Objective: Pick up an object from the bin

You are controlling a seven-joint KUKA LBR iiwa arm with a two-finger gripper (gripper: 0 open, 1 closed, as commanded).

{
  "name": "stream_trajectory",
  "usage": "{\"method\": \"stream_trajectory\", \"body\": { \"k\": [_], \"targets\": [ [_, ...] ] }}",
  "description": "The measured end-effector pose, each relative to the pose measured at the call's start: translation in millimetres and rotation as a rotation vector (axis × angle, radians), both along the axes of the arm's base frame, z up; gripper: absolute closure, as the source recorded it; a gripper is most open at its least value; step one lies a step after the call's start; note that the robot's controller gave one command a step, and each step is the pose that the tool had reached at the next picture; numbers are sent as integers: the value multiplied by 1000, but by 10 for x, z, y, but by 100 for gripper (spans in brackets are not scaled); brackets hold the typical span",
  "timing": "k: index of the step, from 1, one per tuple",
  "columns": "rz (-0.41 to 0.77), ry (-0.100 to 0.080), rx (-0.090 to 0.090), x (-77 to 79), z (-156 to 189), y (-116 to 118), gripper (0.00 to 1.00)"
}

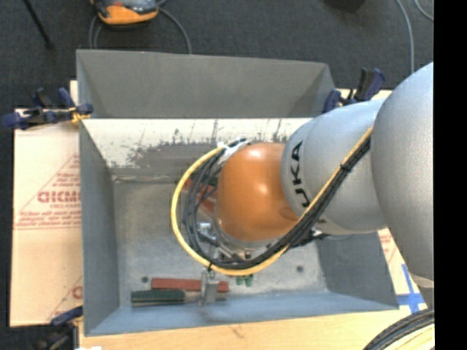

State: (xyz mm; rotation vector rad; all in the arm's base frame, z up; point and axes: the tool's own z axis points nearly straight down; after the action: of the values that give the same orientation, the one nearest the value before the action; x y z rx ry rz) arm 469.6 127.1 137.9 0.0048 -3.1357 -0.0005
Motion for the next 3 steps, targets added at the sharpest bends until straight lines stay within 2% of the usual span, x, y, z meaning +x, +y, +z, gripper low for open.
{"method": "stream_trajectory", "body": {
  "k": [1, 2, 3],
  "targets": [
    [-3, -7, 1, 21, 33, -4, 0],
    [-120, -6, 1, 45, -677, -230, 100],
    [-121, -6, 1, 44, -677, -231, 100]
  ]
}}
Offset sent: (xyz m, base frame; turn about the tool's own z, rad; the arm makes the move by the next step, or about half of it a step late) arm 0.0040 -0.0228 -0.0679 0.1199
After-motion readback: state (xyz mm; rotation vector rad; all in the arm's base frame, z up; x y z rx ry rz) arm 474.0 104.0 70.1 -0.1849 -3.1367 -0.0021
